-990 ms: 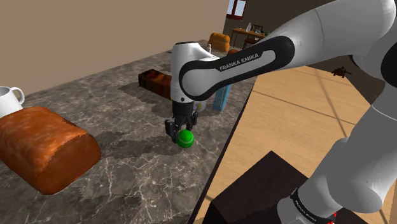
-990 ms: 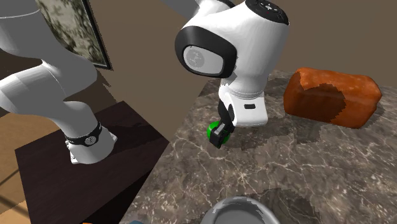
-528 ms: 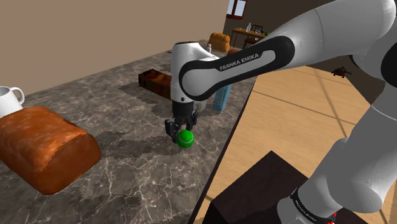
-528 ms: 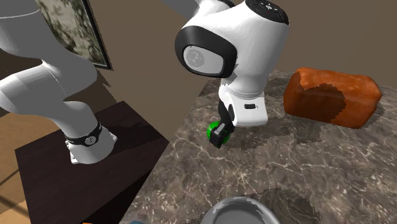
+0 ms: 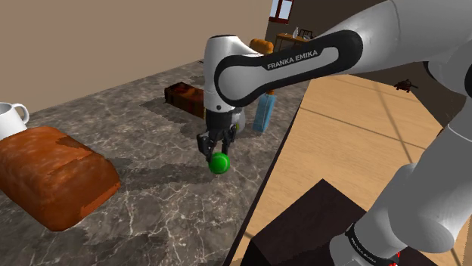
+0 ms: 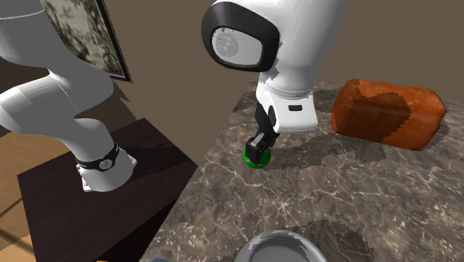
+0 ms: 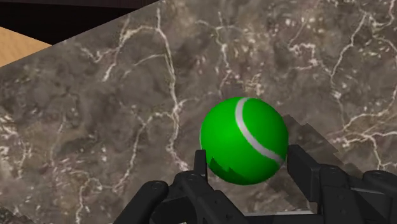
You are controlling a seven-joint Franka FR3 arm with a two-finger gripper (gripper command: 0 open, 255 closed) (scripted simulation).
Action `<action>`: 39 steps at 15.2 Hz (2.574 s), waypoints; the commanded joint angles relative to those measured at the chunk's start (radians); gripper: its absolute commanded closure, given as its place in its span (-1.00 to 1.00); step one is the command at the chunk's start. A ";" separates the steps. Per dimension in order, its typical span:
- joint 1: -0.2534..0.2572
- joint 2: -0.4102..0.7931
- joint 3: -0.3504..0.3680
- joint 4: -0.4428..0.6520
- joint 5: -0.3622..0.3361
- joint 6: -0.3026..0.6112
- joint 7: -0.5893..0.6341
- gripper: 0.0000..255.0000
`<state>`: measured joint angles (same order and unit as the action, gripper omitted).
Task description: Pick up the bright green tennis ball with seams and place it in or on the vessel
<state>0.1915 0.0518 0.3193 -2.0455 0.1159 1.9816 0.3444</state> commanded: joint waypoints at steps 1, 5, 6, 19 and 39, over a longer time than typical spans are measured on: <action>0.000 -0.005 0.000 0.020 0.001 -0.025 0.003 1.00; -0.001 -0.023 -0.001 0.055 0.004 -0.077 0.005 1.00; -0.002 -0.027 -0.001 0.064 0.005 -0.090 0.005 1.00; -0.005 -0.058 -0.004 0.205 0.009 -0.260 0.016 1.00; -0.001 -0.046 -0.003 0.081 -0.081 -0.135 -0.021 -1.00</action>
<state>0.1852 0.0077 0.3118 -1.9322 0.0459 1.8156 0.3202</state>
